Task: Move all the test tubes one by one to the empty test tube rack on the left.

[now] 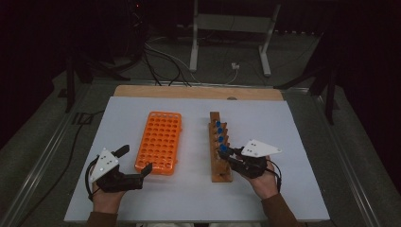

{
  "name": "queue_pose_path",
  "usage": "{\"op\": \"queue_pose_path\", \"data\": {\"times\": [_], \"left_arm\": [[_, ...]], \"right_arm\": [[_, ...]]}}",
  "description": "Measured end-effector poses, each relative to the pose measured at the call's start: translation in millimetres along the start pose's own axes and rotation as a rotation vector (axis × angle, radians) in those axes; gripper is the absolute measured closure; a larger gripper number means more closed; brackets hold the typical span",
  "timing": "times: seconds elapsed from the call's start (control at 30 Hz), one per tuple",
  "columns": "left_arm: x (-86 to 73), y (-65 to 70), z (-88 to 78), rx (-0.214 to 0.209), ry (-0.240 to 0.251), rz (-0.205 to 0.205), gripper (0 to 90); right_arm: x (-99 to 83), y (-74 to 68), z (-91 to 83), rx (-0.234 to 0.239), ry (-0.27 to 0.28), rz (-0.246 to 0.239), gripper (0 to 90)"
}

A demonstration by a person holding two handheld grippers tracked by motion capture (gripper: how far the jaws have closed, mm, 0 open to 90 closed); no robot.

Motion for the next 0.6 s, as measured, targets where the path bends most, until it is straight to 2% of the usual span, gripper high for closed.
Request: {"op": "queue_pose_path", "data": {"times": [0.07,0.23,0.4,0.6], "left_arm": [[6.2,3.1,3.6,-0.004,0.002,0.000,0.6],[21.7,13.2,11.2,-0.045,0.027,0.000,0.6],[35.8,25.6,19.0,-0.086,0.043,0.023,0.6],[45.8,34.9,27.4,-0.117,0.048,0.040,0.7]], "right_arm": [[3.7,0.2,-2.8,0.004,0.002,-0.001,76.1],[14.8,2.2,-13.3,0.005,0.010,-0.002,76.1],[28.0,4.5,-23.0,0.016,0.031,0.002,76.2],[41.5,0.0,-17.9,0.050,0.035,-0.001,76.1]]}}
Point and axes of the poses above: each handheld gripper's, and its own axes: z roughly forward along the jaws, x roughly out of its top, y roughly to its right, the point moved 10 cm from there along z, roughly forward along the jaws, and after that the axes turned 15 degrees about -y, right-handed, at the moved point
